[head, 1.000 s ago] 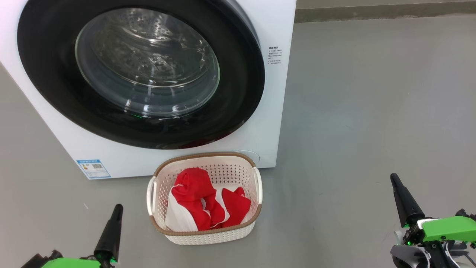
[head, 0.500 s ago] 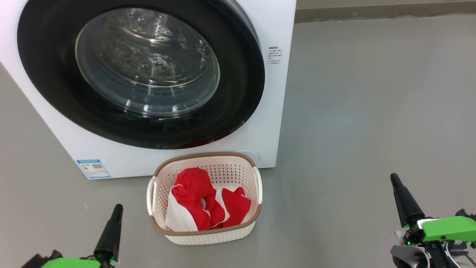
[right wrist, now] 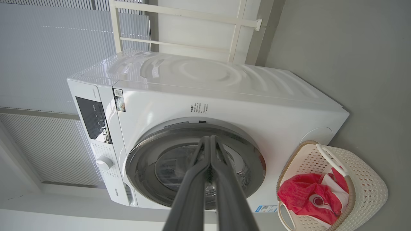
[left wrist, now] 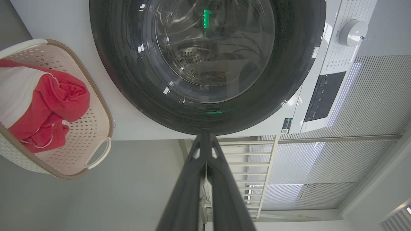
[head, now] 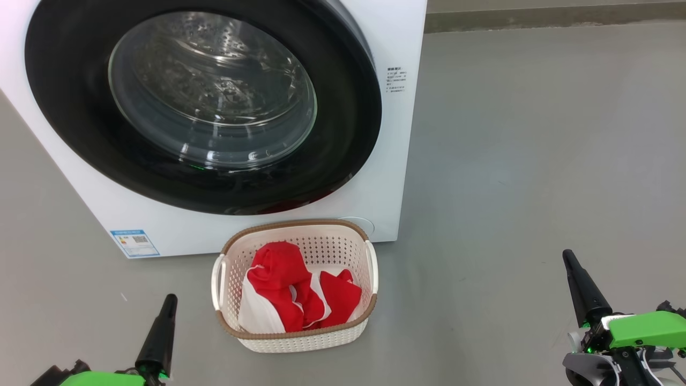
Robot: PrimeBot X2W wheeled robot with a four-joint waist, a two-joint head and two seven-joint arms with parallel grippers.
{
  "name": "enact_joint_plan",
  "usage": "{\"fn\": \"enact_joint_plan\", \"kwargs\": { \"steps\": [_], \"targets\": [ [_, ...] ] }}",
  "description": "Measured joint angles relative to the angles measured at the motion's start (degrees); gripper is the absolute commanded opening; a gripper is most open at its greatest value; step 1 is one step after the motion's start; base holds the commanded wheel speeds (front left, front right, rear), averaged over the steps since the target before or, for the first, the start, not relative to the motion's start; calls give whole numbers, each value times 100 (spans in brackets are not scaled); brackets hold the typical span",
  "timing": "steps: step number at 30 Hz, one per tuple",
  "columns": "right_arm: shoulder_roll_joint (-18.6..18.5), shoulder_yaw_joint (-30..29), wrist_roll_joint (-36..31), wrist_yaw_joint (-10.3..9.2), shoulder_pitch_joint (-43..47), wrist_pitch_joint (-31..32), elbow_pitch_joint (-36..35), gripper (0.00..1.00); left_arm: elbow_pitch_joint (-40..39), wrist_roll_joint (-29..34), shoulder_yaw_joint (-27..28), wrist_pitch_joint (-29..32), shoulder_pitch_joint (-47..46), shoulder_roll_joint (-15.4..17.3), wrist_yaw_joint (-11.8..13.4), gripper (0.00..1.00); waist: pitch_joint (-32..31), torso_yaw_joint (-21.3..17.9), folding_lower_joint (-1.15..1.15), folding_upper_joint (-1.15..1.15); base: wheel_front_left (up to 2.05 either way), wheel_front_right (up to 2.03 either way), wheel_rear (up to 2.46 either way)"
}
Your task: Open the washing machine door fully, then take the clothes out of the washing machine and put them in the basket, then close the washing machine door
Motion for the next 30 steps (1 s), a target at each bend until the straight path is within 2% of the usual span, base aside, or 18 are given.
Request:
{"fn": "enact_joint_plan", "kwargs": {
  "steps": [30],
  "targets": [
    [-1,0,0,0,-1,0,1,0,0,0,0,0,0,0,0,0,0,0,-1,0,0,0,0]
  ]
}}
